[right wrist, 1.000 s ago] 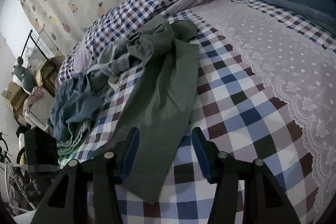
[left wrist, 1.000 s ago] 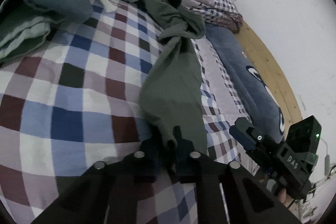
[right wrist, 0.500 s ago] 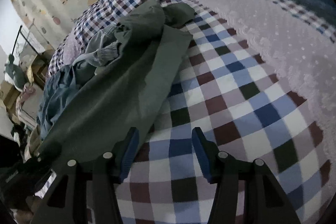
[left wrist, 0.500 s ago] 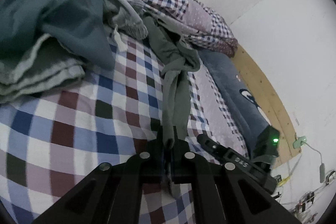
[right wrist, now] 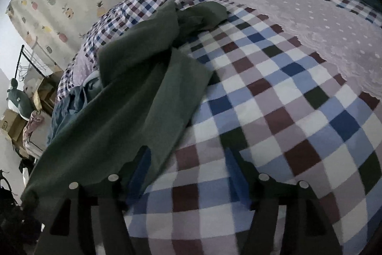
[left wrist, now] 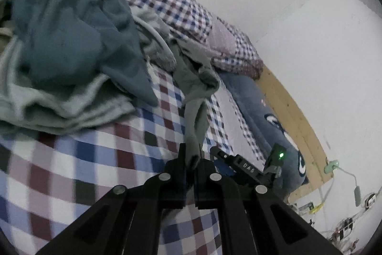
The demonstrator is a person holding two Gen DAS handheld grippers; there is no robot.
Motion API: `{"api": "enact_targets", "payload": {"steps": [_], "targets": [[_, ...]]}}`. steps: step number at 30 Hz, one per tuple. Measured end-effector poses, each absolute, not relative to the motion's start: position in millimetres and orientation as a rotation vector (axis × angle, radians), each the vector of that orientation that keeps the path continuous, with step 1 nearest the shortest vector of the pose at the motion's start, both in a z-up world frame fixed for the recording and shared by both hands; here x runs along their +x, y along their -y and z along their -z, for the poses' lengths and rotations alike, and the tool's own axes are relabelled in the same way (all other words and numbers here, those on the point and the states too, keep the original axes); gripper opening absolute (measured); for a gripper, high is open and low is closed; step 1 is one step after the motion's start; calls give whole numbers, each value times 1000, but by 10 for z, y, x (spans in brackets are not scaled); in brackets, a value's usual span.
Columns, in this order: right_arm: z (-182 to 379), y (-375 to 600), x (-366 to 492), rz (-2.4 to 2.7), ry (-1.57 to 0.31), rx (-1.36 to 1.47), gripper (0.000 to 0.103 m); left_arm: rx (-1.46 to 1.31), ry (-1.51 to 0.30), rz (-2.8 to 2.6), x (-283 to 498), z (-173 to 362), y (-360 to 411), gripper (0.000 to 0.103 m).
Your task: Fold clothes
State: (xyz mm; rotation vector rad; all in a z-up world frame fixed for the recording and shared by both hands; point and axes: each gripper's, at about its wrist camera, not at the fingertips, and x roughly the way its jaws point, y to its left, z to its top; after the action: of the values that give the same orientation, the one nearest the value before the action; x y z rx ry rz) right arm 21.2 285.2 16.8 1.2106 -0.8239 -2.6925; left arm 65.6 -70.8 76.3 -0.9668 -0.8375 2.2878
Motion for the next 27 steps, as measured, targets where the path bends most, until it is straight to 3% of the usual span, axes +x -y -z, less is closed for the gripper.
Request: {"api": "enact_targets", "payload": {"steps": [18,27], "targets": [[-132,-2523,123,2664,741,1155,70,-698,1077,-2553,965,-1004,1846,2],[-171,-2223,94,2640,625,1122,70,-561,1101,-2684,1127,-1134,2151,2]]}}
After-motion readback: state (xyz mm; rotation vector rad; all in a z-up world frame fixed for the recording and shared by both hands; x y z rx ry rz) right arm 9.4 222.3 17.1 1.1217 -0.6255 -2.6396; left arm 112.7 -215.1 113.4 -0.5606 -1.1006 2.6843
